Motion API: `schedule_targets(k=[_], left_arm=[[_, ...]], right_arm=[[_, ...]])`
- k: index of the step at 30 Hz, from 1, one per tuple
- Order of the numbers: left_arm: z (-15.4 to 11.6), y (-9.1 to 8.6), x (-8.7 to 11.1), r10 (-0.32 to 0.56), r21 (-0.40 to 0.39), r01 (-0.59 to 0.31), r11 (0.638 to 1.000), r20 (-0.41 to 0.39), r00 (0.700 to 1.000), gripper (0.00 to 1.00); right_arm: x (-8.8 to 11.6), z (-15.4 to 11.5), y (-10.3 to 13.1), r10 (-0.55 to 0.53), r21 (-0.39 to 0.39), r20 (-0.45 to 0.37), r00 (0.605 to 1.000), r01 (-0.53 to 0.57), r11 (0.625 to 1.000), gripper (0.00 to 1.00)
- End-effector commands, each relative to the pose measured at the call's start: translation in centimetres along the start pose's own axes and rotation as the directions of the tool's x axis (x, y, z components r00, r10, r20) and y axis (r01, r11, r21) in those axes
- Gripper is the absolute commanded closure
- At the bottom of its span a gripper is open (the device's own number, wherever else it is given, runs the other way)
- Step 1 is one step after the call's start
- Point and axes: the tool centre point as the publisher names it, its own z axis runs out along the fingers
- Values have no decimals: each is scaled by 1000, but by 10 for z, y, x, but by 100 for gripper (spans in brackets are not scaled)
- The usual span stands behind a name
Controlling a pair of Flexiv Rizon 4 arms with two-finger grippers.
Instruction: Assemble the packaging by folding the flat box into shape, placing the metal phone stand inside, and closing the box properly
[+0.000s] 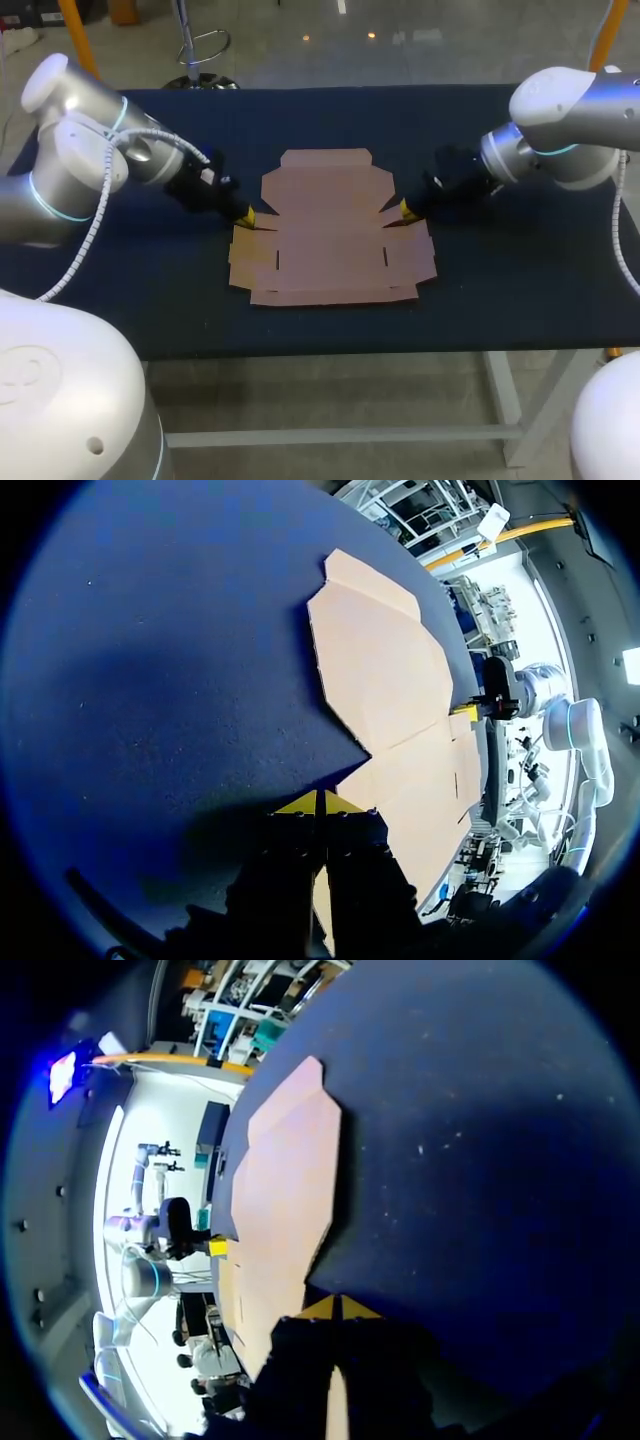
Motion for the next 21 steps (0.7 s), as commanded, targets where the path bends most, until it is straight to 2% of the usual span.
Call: schedule_targets(k=[1,11,21], left_arm=[[-1,0,4,4,-5,-4,1000,4,1000,100],[1,-4,15,13,-3,-13,1000,13,1000,100],[4,-6,26,10,-1,-9,1000,66,998,100]], right_arm=[[2,0,0,-3,1,3,1000,3,1000,100],[8,3,2,-10,3,13,1000,10,1000,100],[20,6,-3,2,-36,74,997,1,999,100]])
